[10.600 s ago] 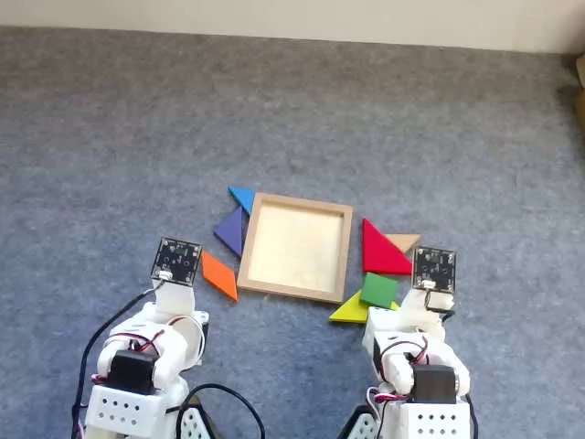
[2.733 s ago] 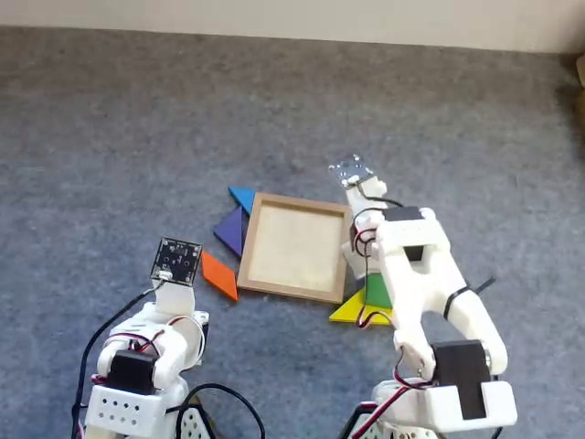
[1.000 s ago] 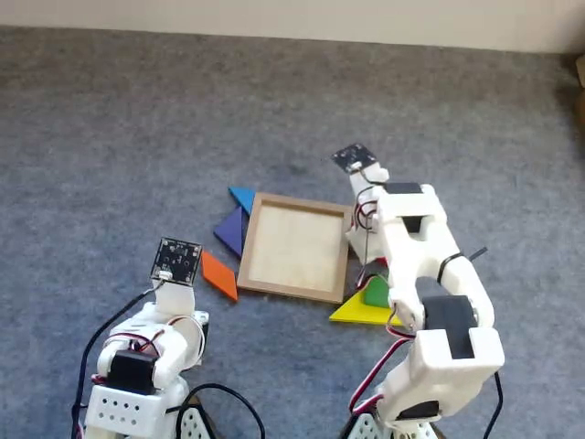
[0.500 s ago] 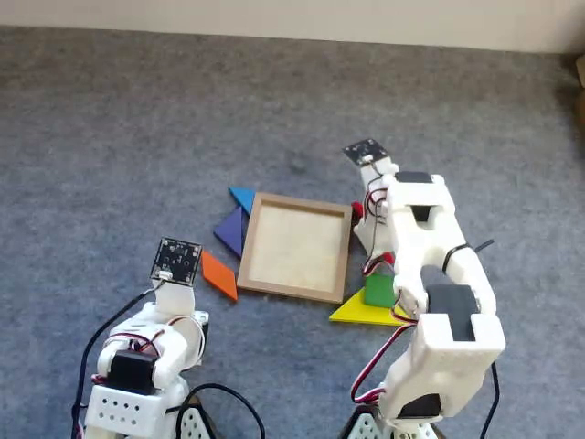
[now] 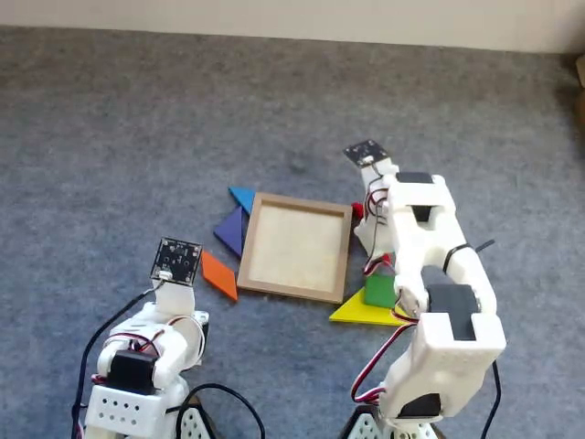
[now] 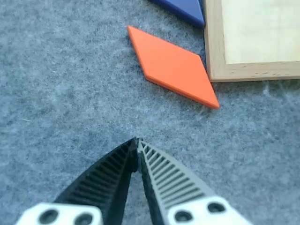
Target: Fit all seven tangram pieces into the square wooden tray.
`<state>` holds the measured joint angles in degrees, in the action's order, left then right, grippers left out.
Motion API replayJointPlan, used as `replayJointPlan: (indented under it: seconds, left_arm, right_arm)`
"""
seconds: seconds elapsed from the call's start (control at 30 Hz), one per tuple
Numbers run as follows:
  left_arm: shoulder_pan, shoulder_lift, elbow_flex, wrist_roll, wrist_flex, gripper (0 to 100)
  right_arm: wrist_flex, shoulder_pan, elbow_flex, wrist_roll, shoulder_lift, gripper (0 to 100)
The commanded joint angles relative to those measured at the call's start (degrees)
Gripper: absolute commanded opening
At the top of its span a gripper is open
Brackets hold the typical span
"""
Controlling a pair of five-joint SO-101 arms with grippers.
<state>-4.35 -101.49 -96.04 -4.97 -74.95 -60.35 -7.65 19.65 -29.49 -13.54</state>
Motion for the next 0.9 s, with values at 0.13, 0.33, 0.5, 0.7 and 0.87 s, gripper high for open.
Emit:
replayJointPlan:
  seconds: [0.13, 0.33, 0.5, 0.7, 0.87]
  left_arm:
    - [0.57, -2.51, -1.10, 0.44, -0.35, 1]
    - [0.57, -2.51, -1.10, 0.44, -0.35, 1]
    - [0.57, -2.51, -1.10, 0.44, -0.35, 1]
    - [0.57, -2.51, -1.10, 0.44, -0.35, 1]
    - [0.57, -2.51, -1.10, 0.44, -0.35, 1]
  right_arm:
    - [-1.10, 0.31, 1.36, -0.79, 15.78, 1.2]
    - [-1.01, -1.27, 7.34, -3.43, 25.63, 1.2]
    - [3.91, -2.77, 14.37, -7.74, 32.48, 1.2]
    - [13.41, -2.86, 21.49, -7.74, 33.98, 1.2]
    - [15.43, -2.77, 22.02, -2.64, 31.25, 2.6]
